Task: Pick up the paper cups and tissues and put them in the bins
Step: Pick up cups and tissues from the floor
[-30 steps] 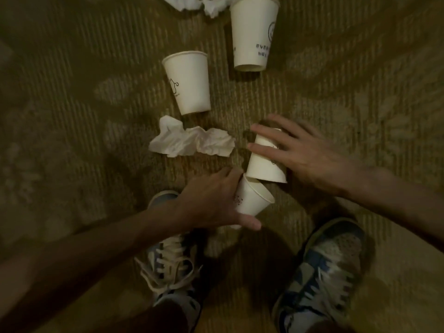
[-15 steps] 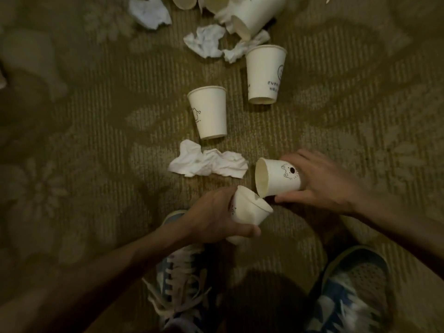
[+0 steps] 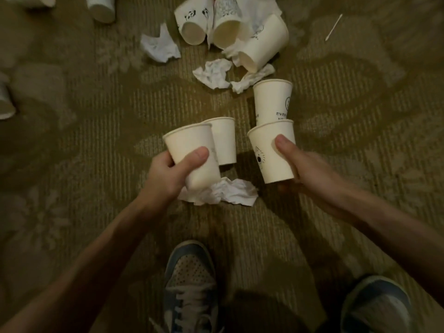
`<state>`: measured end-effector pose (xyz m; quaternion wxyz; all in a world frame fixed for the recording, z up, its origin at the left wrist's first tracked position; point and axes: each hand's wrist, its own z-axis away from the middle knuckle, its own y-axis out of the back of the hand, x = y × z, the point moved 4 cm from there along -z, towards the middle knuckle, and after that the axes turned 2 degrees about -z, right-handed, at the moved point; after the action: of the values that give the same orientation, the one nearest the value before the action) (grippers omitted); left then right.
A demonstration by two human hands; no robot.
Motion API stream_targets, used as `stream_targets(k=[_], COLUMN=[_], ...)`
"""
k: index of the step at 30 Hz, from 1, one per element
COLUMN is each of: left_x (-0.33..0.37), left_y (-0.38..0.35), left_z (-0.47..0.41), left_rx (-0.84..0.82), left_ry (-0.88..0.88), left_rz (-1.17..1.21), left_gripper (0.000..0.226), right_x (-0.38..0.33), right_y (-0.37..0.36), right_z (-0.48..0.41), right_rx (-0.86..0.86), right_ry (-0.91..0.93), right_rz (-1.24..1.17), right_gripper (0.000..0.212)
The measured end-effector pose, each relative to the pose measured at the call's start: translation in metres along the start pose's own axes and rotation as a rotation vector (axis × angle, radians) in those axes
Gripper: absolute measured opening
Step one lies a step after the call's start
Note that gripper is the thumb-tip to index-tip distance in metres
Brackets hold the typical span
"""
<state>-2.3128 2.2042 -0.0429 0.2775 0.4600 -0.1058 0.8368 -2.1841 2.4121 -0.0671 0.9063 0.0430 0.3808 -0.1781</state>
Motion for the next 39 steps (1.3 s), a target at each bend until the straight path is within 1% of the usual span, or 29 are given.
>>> stream_targets(k=[3, 5, 8, 12, 17, 19, 21, 22, 24, 26, 29, 30, 32, 34, 35, 37, 39], left_x=[-0.018, -0.034, -0.05, -0.067, -0.077, -0.078, -0.075, -0.073, -0.067, -0.055, -0.027, -0.015, 0.011, 0.036, 0.047, 0.067, 0.091], left_y=[0.012, 0.014, 0.009, -0.007, -0.032, -0.041, -0.05, -0.056, -0.068, -0.086, -0.124, -0.14, -0.171, -0.202, -0.219, -0.252, -0.289], left_z=[-0.001, 0.002, 0.005, 0.009, 0.014, 0.017, 0.021, 0.023, 0.024, 0.02, 0.015, 0.016, 0.018, 0.023, 0.026, 0.032, 0.038], left_rx=[-0.021, -0.063, -0.072, -0.11, -0.185, -0.248, -0.299, -0.324, -0.346, -0.361, -0.444, -0.502, -0.62, -0.678, -0.698, -0.744, -0.808], left_ry=[0.103, 0.176, 0.2, 0.193, 0.239, 0.238, 0.195, 0.174, 0.161, 0.156, 0.148, 0.148, 0.113, 0.07, 0.054, 0.028, -0.003], left_rz=[0.038, 0.072, 0.106, 0.183, 0.314, 0.334, 0.289, 0.269, 0.249, 0.227, 0.154, 0.124, 0.073, 0.042, 0.019, -0.051, -0.121], left_gripper=[0.056, 0.059, 0.065, 0.066, 0.073, 0.069, 0.055, 0.052, 0.054, 0.062, 0.096, 0.1, 0.091, 0.076, 0.07, 0.068, 0.072], right_x=[0.015, 0.026, 0.034, 0.048, 0.051, 0.048, 0.046, 0.045, 0.042, 0.035, 0.024, 0.019, 0.01, 0.007, 0.007, 0.01, 0.008], right_y=[-0.015, -0.02, -0.021, -0.037, -0.054, -0.054, -0.05, -0.046, -0.034, -0.014, 0.035, 0.054, 0.089, 0.118, 0.131, 0.157, 0.185], right_z=[-0.001, -0.002, -0.001, 0.01, 0.019, 0.022, 0.028, 0.032, 0.042, 0.053, 0.076, 0.085, 0.107, 0.13, 0.142, 0.163, 0.184], right_rx=[-0.082, -0.075, -0.003, -0.016, -0.011, -0.025, -0.034, -0.034, -0.041, -0.013, 0.112, 0.152, 0.227, 0.288, 0.32, 0.377, 0.426], right_ry=[-0.141, -0.188, -0.222, -0.276, -0.322, -0.303, -0.28, -0.272, -0.245, -0.199, -0.103, -0.061, 0.017, 0.082, 0.112, 0.17, 0.23], right_rz=[-0.124, -0.226, -0.348, -0.31, -0.437, -0.438, -0.413, -0.406, -0.402, -0.375, -0.334, -0.332, -0.359, -0.384, -0.396, -0.409, -0.447], right_gripper=[0.075, 0.068, 0.067, 0.067, 0.06, 0.053, 0.048, 0.045, 0.04, 0.041, 0.045, 0.045, 0.052, 0.059, 0.059, 0.055, 0.056])
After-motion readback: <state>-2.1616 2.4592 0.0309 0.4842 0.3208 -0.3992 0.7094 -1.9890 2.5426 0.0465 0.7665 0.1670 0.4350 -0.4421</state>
